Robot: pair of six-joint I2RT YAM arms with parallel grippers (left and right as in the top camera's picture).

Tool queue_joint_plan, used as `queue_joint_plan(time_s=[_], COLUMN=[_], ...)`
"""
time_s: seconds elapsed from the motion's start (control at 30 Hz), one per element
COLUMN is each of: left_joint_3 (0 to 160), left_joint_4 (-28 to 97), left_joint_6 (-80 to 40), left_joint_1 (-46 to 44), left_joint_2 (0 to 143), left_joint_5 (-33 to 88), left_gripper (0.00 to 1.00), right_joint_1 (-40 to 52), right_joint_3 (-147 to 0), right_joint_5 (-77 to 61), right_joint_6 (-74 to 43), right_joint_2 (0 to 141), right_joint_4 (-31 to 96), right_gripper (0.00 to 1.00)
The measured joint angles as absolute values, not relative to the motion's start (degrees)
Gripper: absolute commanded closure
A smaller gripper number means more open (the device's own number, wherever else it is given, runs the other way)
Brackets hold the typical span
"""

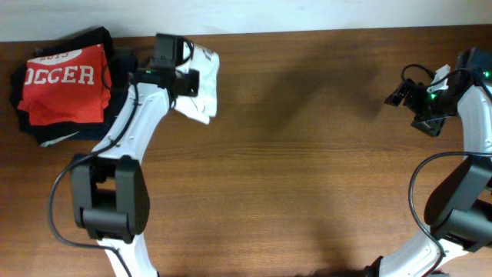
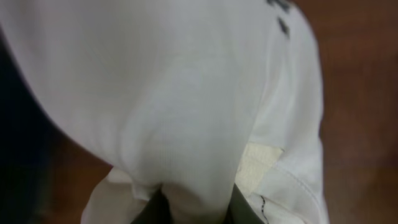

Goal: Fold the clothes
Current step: 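Carry the shirt left and place it on the clothes stack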

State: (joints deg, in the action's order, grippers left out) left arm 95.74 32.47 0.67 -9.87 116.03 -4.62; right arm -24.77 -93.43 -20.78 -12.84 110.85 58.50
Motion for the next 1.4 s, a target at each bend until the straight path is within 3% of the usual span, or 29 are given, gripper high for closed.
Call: queue_joint_plan(time_s=[0.13,0.23,0.4,0.5,0.9,1.2,1.27,1.37,1.4], left_joint_3=[99.94,102.24,102.67,102.76,114.39,114.43,114.43,114.43,114.43], left_joint_4=[30.59,25.61,23.64,23.29,30.61,31.94,31.81,31.68,31.68], left_joint_6=[7.25,9.47,11.38,12.05,8.25,12.71,13.13,13.04,13.02], left_joint_1=[-7.81,0.93,17.85,22.41,21.43,22.37,23.51,26.02,26.44], left_joint_2=[114.45,114.45,114.69,118.19,121.54,129.86,129.86,129.86,129.88], left_joint_5=[-16.01,-20.49,-9.17,-4.21,18.9,5.74,5.04,4.43,4.25], left_gripper=[1.0,0.99,0.99,0.99,0.99,0.99,0.92,0.96,0.8], right_joint_1=[-24.77,-24.77,-24.77,-24.77,-24.77,-24.77,-24.77,-24.77,-24.77], right_joint_3=[-93.43,-93.43,-93.43,-93.43,-93.43,-93.43,-93.43,-93.43,-93.43], right_joint_5=[-20.78,-20.75,-20.78,-20.78,-20.78,-20.78,-20.78,-20.78,-20.78], right_joint_6=[-12.86,-12.84,-12.84,-12.84,-12.88,-12.86,-12.84,-12.84,-12.84], right_joint_2=[110.85,110.85,110.85,110.85,110.85,110.85,110.85,110.85,110.85], right_joint_4=[58.52,58.52,58.5,58.52,58.5,58.5,58.52,58.52,58.52], right_gripper=[0.02,0.02,0.02,0.02,0.02,0.02,0.02,0.02,0.02])
